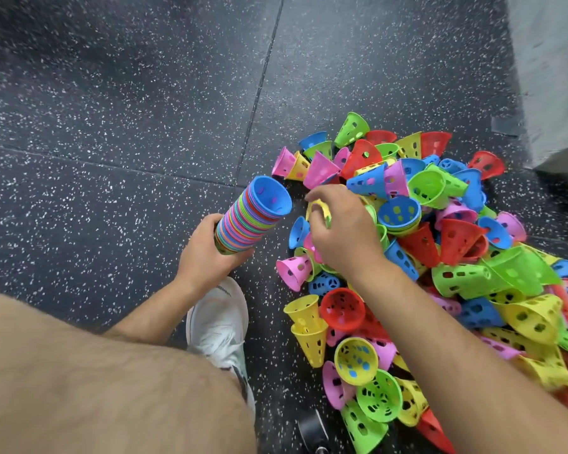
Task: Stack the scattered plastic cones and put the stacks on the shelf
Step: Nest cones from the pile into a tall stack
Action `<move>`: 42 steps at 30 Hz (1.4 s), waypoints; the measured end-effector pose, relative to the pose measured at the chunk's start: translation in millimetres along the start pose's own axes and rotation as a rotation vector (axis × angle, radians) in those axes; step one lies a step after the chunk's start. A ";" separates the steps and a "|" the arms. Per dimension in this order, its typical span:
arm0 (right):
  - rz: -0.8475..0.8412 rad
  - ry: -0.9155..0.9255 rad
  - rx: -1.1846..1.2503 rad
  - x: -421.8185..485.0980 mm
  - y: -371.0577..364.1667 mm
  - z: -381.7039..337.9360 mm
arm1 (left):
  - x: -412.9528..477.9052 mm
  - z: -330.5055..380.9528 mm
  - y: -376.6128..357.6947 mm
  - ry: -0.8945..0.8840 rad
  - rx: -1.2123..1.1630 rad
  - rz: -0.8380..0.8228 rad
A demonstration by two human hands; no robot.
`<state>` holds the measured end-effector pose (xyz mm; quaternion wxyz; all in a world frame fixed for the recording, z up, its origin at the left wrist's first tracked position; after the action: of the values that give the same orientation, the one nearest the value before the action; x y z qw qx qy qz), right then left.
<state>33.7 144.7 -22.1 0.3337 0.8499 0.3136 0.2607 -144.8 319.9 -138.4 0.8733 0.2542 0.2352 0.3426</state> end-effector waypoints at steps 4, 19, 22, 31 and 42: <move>-0.421 0.156 -0.277 -33.1 -51.4 6.9 | -2.6 -10.9 5.0 0.014 0.039 0.005; -0.555 0.218 -0.593 -73.4 -88.1 13.4 | -16.4 -21.2 10.8 -0.040 0.092 -0.022; -0.327 0.129 -0.456 -66.9 -62.2 9.8 | -18.9 -21.7 11.7 -0.050 0.083 -0.027; 0.214 -0.328 0.299 -51.9 20.7 11.5 | -18.8 -23.9 6.4 -0.070 0.077 -0.048; -0.071 -0.190 0.175 -44.0 -18.7 4.5 | -15.9 -19.9 6.3 -0.069 0.058 -0.030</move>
<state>0.5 122.6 -49.0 0.2955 0.8850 0.3320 0.1387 -169.8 318.1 -146.0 0.8782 0.2873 0.2184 0.3138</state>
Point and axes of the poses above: each hand's wrist, its own x-axis towards the middle knuckle, its own y-axis out of the back of the hand, z = x × y, the point moved 7 cm from there along x, towards the middle knuckle, and after that the axes turned 4 degrees about y, right-handed, at the moved point
